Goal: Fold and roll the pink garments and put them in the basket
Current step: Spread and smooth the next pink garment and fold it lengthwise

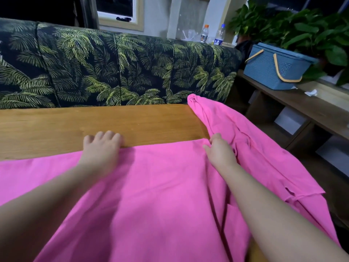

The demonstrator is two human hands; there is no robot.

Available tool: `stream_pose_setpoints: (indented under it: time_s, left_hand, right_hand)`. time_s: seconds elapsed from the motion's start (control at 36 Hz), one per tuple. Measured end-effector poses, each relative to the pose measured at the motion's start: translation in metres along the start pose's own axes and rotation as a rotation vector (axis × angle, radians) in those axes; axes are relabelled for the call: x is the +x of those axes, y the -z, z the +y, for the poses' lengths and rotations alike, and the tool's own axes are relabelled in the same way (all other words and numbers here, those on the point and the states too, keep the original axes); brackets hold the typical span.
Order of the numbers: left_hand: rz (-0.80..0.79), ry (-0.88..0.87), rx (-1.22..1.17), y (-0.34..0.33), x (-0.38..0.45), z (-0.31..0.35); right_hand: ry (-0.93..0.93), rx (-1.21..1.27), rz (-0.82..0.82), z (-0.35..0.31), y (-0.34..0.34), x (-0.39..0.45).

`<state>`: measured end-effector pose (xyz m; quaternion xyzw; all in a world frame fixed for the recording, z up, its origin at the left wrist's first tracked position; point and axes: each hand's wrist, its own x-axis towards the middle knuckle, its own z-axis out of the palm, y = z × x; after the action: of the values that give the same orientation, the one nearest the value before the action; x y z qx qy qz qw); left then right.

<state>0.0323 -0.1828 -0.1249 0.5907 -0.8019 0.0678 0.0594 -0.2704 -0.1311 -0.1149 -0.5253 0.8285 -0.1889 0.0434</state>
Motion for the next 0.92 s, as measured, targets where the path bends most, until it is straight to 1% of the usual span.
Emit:
stream_pose_setpoints:
  time_s: [0.06,0.14,0.17,0.22,0.28,0.36,0.42,0.5,0.58,0.78,0.86,0.92]
  left_hand:
    - [-0.01,-0.091,-0.129,0.003,-0.003,0.025]
    - [-0.118,-0.257,-0.423,0.009,-0.012,0.073]
    - [-0.154,-0.303,-0.447,0.009,-0.015,0.09]
    - [-0.21,-0.346,-0.415,0.006,-0.021,0.121]
    - [-0.234,-0.348,-0.377,0.001,-0.026,0.142]
    - [-0.199,-0.359,-0.262,-0.007,-0.033,0.153]
    - [-0.206,-0.355,-0.246,-0.007,-0.035,0.151]
    - [-0.221,-0.349,-0.266,-0.006,-0.035,0.15]
    - [-0.224,-0.342,-0.259,-0.005,-0.034,0.15]
    - [-0.258,-0.351,-0.29,0.0,-0.037,0.146]
    - [-0.28,-0.352,-0.299,0.001,-0.036,0.143]
    - [-0.292,-0.349,-0.307,0.0,-0.036,0.14]
  right_hand:
    - [-0.013,0.155,0.001,0.002,0.005,-0.003]
    - [-0.024,0.341,-0.036,0.006,0.015,-0.013]
    - [-0.032,0.381,-0.046,0.007,0.018,-0.017]
    - [-0.033,0.462,-0.026,0.01,0.026,-0.028]
    - [-0.005,0.514,0.031,0.014,0.034,-0.041]
    - [0.044,0.464,0.096,0.027,0.046,-0.067]
    - [0.067,0.399,0.052,0.038,0.05,-0.089]
    - [0.125,0.264,-0.081,0.051,0.048,-0.119]
    - [0.175,0.196,-0.117,0.056,0.049,-0.143]
    - [0.095,0.259,-0.283,0.057,0.058,-0.175]
    - [0.054,0.351,-0.311,0.066,0.067,-0.188]
    - [0.049,0.386,-0.284,0.078,0.075,-0.198]
